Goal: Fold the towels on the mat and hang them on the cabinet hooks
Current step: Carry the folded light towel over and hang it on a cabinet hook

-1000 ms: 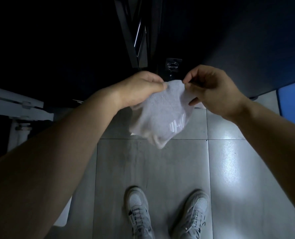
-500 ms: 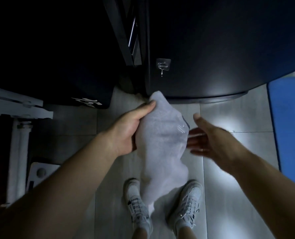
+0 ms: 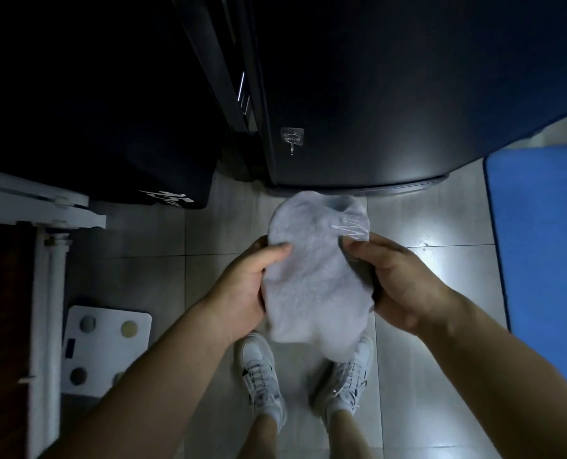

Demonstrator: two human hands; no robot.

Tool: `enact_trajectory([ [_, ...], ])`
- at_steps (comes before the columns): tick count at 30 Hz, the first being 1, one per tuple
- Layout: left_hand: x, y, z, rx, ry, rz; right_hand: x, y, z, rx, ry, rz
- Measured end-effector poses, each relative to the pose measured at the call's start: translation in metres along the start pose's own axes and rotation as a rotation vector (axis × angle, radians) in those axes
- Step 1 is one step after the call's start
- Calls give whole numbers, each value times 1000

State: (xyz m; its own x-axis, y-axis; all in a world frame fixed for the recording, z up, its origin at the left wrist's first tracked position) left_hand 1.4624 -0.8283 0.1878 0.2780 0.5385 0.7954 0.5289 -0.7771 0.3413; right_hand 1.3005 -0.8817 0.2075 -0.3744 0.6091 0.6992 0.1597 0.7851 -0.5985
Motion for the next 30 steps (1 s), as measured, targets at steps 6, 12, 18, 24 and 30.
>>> enact_trajectory([
  [6,3,-3,-4,73,-74,167,-4,2,-1,-27,-29,23],
  [12,5,11,-6,-58,-57,48,-4,-2,-3,-108,-103,9],
  [18,5,21,-13,-154,-98,24,3,-9,-10,-114,-172,95],
  [24,4,39,-5,-223,42,-143,2,-8,-5,-127,-131,182],
  [30,-2,63,3,-436,101,-283,-2,0,15,163,97,167],
])
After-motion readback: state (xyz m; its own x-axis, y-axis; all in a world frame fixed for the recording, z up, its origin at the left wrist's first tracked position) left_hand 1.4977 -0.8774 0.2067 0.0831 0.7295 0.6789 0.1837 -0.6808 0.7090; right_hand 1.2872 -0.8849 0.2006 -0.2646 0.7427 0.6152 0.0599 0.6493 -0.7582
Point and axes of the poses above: each hand's wrist, its own x-axis away from the middle knuckle, its own z-axis out of the back of the hand, y = z × x, the point moved 5 cm from there along -x, towards the middle knuckle, and after that the axes turned 9 degrees about z, right-handed, at the moved point
